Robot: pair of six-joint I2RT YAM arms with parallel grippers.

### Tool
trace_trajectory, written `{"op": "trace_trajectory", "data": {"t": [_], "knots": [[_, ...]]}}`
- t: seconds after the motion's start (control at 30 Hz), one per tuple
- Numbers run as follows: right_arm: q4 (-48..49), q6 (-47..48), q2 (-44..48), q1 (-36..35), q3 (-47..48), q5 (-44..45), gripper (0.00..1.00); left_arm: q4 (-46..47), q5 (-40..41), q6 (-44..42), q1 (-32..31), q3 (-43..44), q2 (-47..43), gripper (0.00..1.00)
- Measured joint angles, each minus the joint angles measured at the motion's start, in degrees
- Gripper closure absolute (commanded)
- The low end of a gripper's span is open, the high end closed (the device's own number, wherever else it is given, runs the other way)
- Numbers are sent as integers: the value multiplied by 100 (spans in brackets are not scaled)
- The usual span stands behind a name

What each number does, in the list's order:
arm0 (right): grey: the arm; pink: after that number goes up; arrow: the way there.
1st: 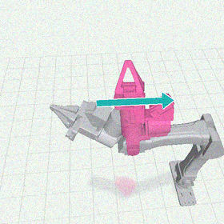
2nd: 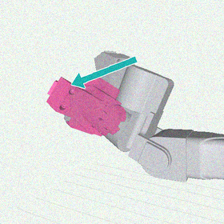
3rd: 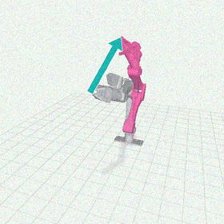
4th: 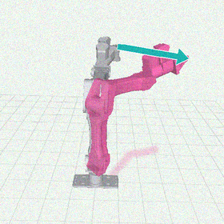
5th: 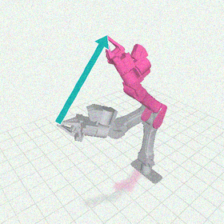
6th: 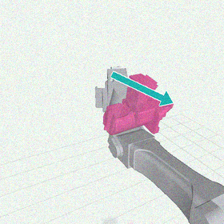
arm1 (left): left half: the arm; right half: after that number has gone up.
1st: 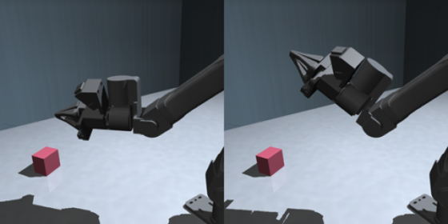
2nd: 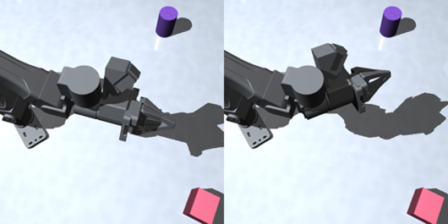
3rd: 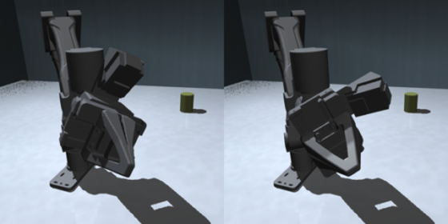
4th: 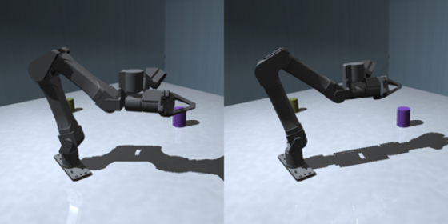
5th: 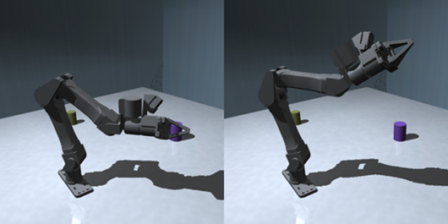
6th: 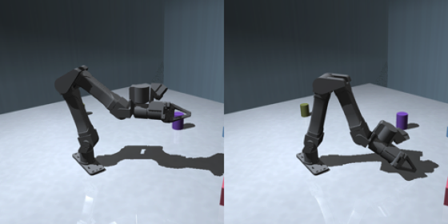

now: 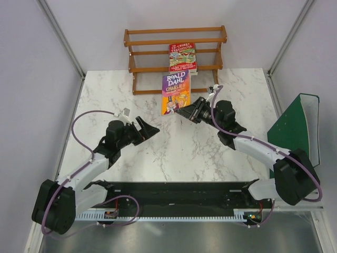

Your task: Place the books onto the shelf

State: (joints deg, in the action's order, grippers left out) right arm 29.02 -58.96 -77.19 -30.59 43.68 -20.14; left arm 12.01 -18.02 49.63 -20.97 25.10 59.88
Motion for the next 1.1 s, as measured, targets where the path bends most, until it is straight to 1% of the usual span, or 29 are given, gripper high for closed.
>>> {"op": "trace_trajectory", "data": {"t": [0.3,0.6,1.1], "knots": [[225,-116,-890,468,752,-551,100,-533,4,-131,0,-278,-824,0],[538,-444,-1652,831,1121,-879,100,-901,7,-243,0,-435,-1156,0],[1078,-892,-1746,922,1290,-1233,100,-1010,7,-275,0,-579,-1167,0]]}}
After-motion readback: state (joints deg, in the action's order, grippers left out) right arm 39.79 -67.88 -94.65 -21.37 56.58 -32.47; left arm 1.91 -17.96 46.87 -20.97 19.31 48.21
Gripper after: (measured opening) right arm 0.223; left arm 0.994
